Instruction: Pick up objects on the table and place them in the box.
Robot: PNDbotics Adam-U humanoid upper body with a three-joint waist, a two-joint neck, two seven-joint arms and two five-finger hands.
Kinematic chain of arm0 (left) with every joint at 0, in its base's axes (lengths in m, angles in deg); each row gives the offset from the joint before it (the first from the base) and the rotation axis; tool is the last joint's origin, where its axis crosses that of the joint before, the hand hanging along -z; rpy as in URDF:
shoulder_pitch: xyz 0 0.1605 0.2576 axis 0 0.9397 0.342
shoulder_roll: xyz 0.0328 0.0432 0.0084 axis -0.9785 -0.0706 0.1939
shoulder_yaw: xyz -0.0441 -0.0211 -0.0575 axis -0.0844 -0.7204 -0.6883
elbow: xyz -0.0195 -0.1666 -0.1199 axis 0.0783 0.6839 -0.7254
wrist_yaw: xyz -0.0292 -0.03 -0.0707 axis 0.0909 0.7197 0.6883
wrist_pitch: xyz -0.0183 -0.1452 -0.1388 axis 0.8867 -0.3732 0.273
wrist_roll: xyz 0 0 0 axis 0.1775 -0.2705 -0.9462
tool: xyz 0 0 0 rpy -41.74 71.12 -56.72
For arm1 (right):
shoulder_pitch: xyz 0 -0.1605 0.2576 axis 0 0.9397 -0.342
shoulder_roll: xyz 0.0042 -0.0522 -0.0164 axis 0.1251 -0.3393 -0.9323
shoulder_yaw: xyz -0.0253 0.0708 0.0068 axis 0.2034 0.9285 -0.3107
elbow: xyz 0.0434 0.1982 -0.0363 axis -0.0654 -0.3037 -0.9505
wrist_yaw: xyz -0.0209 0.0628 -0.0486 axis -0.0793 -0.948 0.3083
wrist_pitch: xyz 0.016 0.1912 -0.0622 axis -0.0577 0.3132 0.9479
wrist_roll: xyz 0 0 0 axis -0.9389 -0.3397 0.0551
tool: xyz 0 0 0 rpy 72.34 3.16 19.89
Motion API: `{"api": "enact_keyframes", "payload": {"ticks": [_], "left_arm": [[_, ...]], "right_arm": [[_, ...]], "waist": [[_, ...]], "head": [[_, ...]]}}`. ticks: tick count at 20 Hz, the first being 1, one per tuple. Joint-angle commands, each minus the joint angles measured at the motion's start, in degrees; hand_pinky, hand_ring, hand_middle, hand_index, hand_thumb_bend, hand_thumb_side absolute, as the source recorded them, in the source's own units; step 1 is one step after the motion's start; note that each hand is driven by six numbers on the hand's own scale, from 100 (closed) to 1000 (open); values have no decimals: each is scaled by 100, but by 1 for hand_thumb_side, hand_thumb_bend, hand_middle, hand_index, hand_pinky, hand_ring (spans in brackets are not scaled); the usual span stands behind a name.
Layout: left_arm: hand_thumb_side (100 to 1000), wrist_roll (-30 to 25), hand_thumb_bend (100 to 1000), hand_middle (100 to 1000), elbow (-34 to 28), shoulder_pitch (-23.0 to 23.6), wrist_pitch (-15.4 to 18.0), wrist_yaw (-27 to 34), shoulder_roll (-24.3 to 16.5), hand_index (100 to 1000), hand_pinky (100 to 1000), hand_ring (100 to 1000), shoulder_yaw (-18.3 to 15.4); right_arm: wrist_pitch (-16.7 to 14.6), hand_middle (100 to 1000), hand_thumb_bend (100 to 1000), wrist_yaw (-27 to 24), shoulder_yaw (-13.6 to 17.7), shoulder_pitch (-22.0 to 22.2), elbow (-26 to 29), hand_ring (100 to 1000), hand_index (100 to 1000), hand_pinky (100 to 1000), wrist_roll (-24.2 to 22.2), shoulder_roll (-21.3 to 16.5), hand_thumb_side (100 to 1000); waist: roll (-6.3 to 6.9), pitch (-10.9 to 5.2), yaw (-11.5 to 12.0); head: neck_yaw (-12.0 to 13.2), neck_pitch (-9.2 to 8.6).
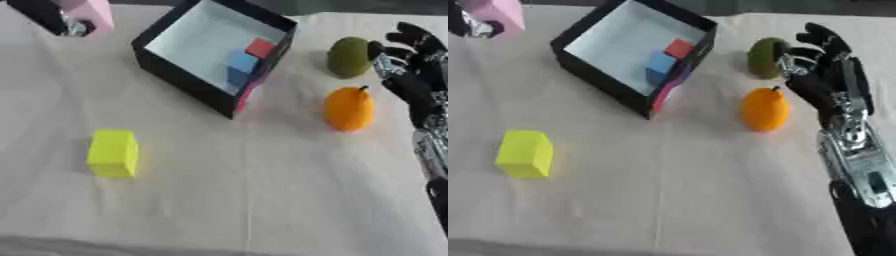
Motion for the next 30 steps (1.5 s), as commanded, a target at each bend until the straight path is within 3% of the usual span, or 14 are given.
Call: {"api": "enact_keyframes", "payload": {"ticks": [1,9,13,17,25,30], "left_arm": [[100,-85,137,501,-165,-430,-89,-39,229,561,522,609,170],[100,-260,192,517,503,-1233,132,-399,1243,579,540,618,617],[100,-156,220,524,1080,-1375,489,-586,1627,585,548,626,687],[100,-119,234,527,1503,-1378,711,-604,1813,589,552,629,648],[100,25,300,541,2237,-1313,850,-1092,2006,602,572,646,497],[127,59,420,617,2452,-1302,1095,-1286,2076,698,647,714,436]], "right_arm": [[-27,755,381,-22,64,-90,123,759,845,801,22,-67,234],[-35,754,381,-48,37,-195,160,759,845,801,15,50,235],[-42,754,380,-63,21,-259,203,760,845,801,0,110,237],[-43,754,379,-72,5,-300,222,760,845,801,-5,146,239],[-35,753,377,-75,-42,-333,225,759,845,801,-21,179,240],[-24,753,377,-71,-60,-333,219,759,845,801,-29,177,240]], "waist": [[6,-127,-8],[-56,-67,-115],[-69,-40,-187],[-59,-28,-221],[-63,-19,-240],[-63,-16,-239]], "head": [[-26,-14],[-102,-78],[-39,-128],[-62,-188],[-31,-202],[10,-162]]}}
